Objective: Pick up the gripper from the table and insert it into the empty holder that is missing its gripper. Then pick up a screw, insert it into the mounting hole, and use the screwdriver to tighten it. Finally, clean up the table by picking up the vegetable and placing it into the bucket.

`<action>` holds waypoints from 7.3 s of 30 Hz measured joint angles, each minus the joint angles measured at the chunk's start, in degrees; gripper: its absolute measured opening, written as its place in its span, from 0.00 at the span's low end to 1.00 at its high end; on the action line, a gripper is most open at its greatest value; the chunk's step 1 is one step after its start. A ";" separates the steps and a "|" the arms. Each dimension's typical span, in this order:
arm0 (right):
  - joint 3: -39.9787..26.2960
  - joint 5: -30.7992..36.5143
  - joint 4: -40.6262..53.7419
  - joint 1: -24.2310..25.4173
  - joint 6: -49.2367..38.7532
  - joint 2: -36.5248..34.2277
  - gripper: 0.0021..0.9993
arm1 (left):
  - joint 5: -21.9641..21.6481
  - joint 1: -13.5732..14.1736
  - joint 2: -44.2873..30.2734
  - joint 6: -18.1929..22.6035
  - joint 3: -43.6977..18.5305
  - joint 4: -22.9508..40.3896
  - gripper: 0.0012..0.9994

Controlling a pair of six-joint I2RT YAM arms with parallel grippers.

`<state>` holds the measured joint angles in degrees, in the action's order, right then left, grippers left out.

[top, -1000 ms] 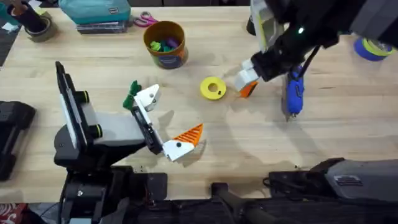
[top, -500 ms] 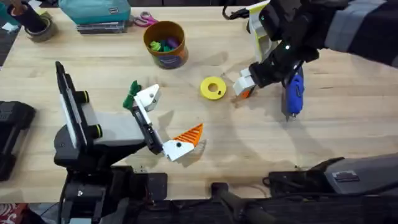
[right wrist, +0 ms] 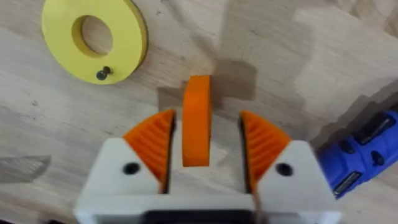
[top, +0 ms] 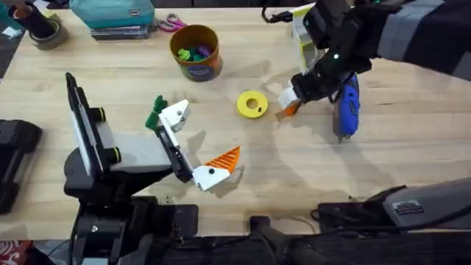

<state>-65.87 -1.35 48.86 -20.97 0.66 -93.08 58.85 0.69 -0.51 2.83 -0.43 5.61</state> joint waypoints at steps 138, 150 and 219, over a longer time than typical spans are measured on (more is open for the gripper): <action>33.16 -75.52 -136.50 -7.75 89.83 -12.41 0.01 | 0.00 0.01 0.00 0.00 0.00 0.00 0.99; 33.14 -72.81 -136.56 -8.66 90.96 -12.41 0.01 | 0.01 0.02 0.00 0.00 0.00 0.00 0.99; 33.14 -68.93 -136.55 -10.43 90.17 -12.41 0.01 | 0.00 0.02 0.00 0.00 0.00 0.00 0.99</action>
<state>-32.73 -70.28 -87.68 -31.40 90.83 -105.49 58.85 0.71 -0.51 2.83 -0.43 5.61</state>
